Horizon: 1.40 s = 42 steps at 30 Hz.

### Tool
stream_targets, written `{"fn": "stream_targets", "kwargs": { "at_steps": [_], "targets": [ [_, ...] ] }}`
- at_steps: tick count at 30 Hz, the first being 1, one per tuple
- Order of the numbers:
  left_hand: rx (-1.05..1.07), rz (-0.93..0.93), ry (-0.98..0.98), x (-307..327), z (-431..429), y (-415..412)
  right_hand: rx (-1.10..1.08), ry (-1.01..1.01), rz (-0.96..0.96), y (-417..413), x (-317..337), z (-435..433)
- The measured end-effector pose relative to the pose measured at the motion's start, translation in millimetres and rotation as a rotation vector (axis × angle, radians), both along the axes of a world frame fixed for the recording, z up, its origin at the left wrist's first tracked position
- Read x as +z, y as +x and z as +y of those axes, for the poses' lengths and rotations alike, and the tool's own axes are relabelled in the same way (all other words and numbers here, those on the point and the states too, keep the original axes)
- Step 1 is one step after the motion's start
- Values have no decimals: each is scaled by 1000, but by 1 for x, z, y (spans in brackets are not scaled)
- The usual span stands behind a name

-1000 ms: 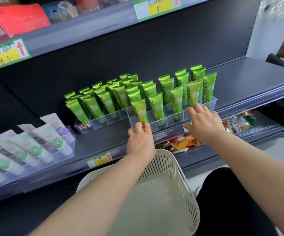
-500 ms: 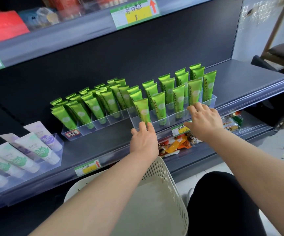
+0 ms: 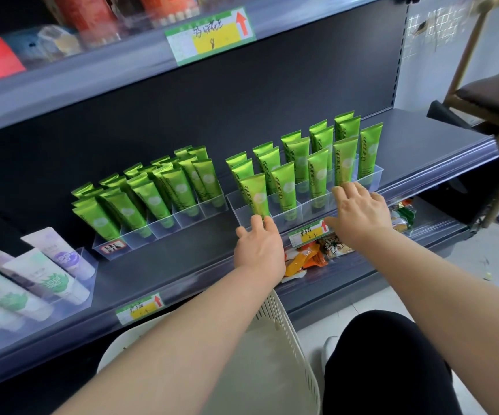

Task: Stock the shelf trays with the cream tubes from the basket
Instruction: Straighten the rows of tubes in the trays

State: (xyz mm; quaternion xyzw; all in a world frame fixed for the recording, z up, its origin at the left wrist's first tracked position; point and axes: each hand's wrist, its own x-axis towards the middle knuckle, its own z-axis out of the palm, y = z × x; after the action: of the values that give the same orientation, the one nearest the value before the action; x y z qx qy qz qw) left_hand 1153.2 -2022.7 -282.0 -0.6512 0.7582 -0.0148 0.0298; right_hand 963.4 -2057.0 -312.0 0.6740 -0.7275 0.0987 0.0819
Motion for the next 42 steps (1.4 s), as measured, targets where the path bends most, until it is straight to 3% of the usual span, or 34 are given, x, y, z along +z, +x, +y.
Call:
{"fn": "stream_targets", "kwargs": {
  "at_steps": [6, 14, 19, 32, 42],
  "targets": [
    [-23, -5, -17, -1, -2, -1, -14, 58, -17, -1, 2, 4],
    [-97, 172, -12, -6, 5, 26, 5, 42, 4, 31, 3, 27],
    [-102, 133, -15, -15, 14, 57, 78, 34, 26, 71, 5, 40],
    [223, 156, -54, 2, -4, 197, 389, 36, -1, 206, 25, 9],
    [281, 119, -18, 7, -52, 246, 384, 111, 0, 240, 20, -53]
  ]
}}
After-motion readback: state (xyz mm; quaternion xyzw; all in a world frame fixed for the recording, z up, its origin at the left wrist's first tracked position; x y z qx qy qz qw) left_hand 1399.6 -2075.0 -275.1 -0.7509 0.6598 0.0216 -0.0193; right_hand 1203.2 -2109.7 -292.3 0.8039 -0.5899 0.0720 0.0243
